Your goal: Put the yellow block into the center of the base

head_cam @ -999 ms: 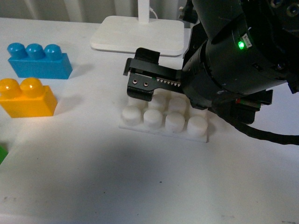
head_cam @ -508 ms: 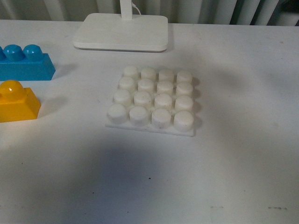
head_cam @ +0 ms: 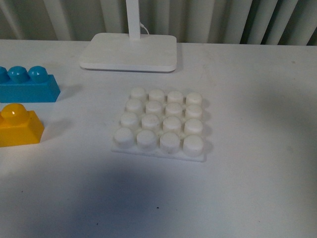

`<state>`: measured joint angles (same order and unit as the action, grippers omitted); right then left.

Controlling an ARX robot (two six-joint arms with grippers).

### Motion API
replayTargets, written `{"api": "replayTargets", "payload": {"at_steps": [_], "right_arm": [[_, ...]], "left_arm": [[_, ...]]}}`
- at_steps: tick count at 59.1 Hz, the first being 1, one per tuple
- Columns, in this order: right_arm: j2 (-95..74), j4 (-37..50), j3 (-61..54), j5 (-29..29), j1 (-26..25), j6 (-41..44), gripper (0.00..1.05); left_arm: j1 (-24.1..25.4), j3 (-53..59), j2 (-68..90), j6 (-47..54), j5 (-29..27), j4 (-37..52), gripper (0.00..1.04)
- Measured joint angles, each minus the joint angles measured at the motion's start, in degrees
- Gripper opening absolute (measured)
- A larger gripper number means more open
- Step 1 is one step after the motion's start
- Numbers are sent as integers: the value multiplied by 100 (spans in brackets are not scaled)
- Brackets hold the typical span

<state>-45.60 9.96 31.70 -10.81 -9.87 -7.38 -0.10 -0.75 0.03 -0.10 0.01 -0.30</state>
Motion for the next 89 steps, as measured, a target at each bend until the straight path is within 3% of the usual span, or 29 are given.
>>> {"api": "replayTargets", "payload": {"at_steps": [9,11,18,33,40,89], "right_arm": [[70,37,-35,-26,-101,-26,96],[85,232,-125,9,-83,90,91],[452,765,-780,229,87,522,68],[1113,1001,-1764,551,424,682,22],[1412,1008,-2068,1054,894,704,1],[3143,402,-3121,1078,966,721,1]], "left_arm": [[0,0,0,0,0,0,98],[0,0,0,0,0,0,98],[0,0,0,0,-2,0,98],[0,0,0,0,0,0,98],[0,0,0,0,0,0,98],[0,0,0,0,0,0,98]]}}
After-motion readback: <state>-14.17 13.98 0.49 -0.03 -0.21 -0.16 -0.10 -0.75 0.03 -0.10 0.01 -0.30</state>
